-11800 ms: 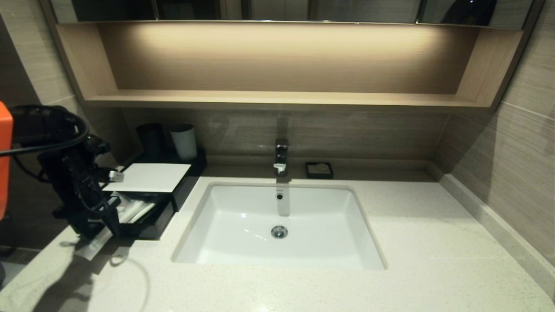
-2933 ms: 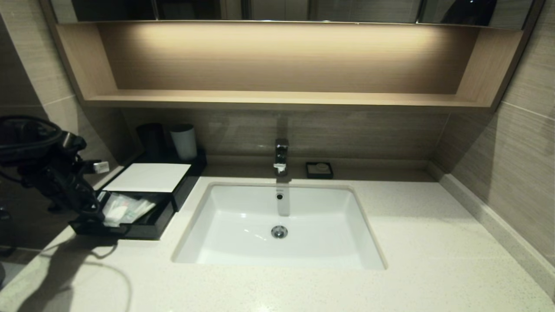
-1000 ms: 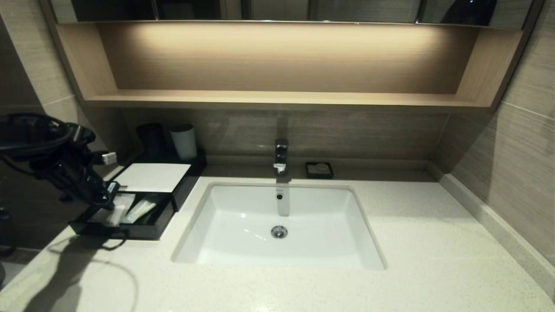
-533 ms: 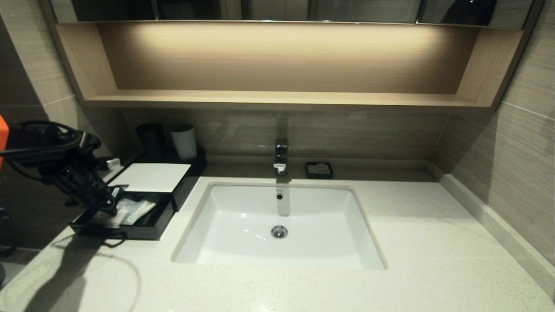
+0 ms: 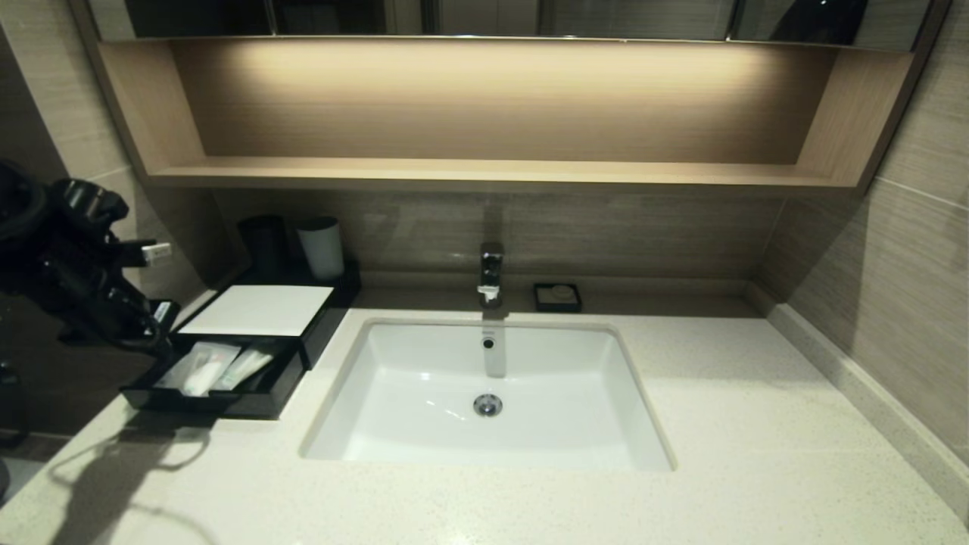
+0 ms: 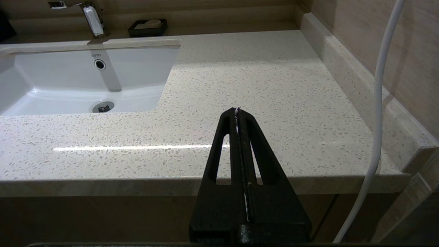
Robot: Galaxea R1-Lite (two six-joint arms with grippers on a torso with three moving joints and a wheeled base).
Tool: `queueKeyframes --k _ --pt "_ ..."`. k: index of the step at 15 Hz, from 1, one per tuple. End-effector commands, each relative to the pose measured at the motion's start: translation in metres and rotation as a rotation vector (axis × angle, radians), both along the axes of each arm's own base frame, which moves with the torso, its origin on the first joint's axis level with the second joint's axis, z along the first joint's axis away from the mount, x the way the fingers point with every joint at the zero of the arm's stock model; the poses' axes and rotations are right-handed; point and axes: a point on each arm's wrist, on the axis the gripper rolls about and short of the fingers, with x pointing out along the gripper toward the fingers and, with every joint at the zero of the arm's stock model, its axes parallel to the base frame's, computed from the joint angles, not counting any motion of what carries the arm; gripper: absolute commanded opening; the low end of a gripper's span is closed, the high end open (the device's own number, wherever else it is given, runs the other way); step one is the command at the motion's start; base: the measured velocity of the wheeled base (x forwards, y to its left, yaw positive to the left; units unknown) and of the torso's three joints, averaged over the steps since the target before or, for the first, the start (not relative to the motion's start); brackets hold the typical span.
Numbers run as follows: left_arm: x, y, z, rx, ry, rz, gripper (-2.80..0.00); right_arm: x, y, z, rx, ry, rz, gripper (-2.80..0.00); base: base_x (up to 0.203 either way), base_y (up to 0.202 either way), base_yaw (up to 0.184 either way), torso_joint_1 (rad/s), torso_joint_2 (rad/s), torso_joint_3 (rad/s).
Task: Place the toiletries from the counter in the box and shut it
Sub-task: Close the drawer
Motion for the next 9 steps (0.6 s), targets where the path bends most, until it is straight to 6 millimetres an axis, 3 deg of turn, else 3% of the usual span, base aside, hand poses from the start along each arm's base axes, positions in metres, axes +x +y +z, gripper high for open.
queueKeyframes --k 1,5,9 --pt "-0.028 -0.002 0.013 -0.003 0.018 0.016 -2.8 0.0 0.0 0.0 0.0 0.001 -0.001 -2.8 0.0 0.0 0.0 0.0 0.0 0.0" --pt "-0.044 0.018 -0.019 -0.011 0.167 0.084 -2.8 0.0 0.0 0.0 0.0 0.0 0.0 -2.8 0.0 0.0 0.0 0.0 0.0 0.0" --pt "-0.033 0.03 -0.05 0.016 0.279 0.109 -2.8 0.0 0.0 0.0 0.0 0.0 0.0 -2.8 0.0 0.0 0.0 0.0 0.0 0.0"
